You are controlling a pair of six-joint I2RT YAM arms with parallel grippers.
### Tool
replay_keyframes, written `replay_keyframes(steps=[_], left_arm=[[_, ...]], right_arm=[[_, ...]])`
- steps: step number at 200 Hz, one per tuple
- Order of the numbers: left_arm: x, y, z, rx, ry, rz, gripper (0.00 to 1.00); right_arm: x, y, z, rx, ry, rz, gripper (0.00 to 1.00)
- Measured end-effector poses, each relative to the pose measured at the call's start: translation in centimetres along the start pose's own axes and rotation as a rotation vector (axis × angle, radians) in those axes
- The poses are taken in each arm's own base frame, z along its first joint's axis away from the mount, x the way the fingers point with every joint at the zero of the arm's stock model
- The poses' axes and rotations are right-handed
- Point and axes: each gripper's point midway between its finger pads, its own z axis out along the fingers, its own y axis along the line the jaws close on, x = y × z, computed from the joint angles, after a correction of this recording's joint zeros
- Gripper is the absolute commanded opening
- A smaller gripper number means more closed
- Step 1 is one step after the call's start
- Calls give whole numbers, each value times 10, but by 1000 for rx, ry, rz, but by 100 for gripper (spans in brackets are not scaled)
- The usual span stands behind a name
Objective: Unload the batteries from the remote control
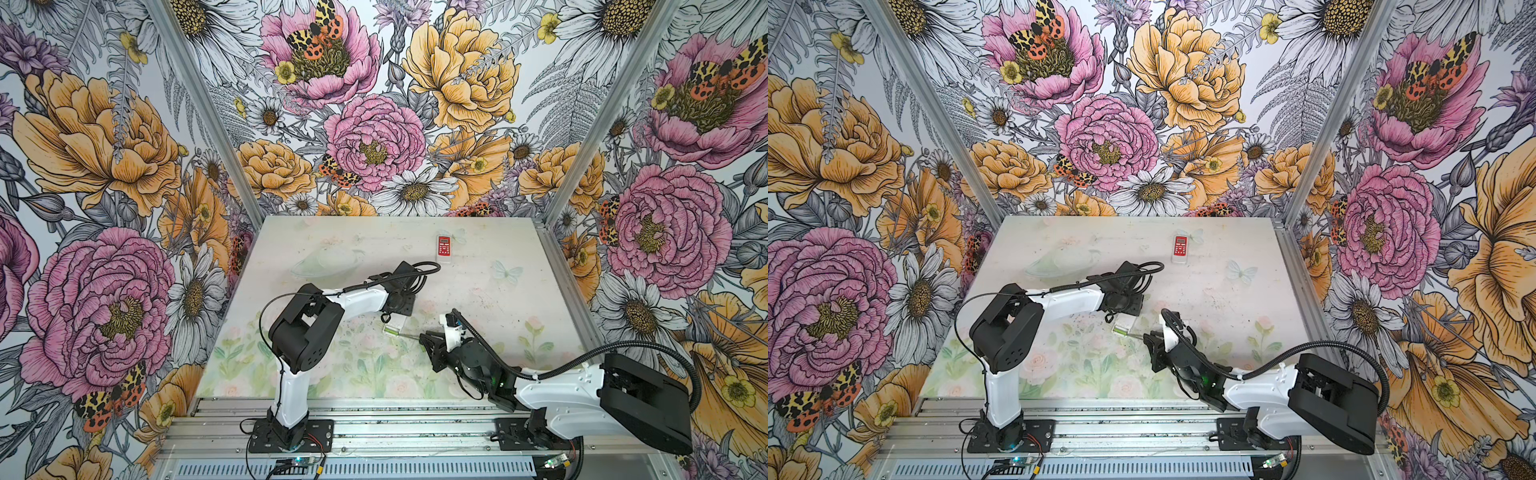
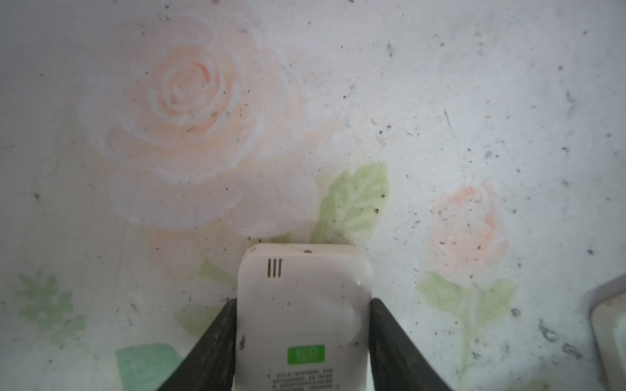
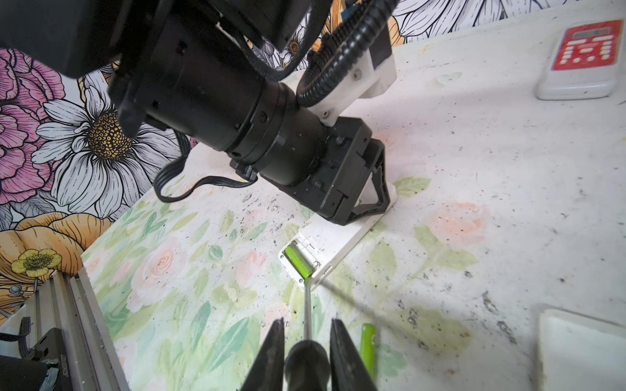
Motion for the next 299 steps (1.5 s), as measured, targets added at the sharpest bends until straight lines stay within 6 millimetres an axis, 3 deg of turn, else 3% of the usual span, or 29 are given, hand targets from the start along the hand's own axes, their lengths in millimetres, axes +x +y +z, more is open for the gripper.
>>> replay_keyframes(steps=[40, 68, 91, 165, 180, 206, 236, 265, 282, 299], left_arm=[[-1, 0, 0, 12, 2, -31, 0], [0, -15, -1, 66, 3, -62, 0], [0, -21, -1, 84, 3, -68, 0], [-1, -19, -1, 82, 1, -87, 2], [0, -20, -1, 83, 2, -82, 10], [3, -23, -2, 84, 8, -67, 36], [6, -28, -6, 87, 16, -54, 55], [7, -30, -11, 78, 37, -41, 66], [-4, -32, -18, 76, 21, -37, 76], [-16, -35, -25, 75, 3, -47, 78]], right_arm=[[-4, 6, 0, -20, -1, 10, 0], [-38, 33, -1, -111, -86, 55, 0], [-54, 43, -5, -147, -125, 72, 0], [-54, 23, -21, -5, -9, 42, 0], [-53, 18, -25, 31, 25, 10, 0], [-54, 15, -28, 70, 76, -60, 0], [-53, 7, -29, 93, 121, -115, 0], [-46, 0, -33, 97, 169, -144, 0], [-44, -2, -36, 94, 181, -153, 0], [-44, -1, -38, 86, 186, -154, 0]])
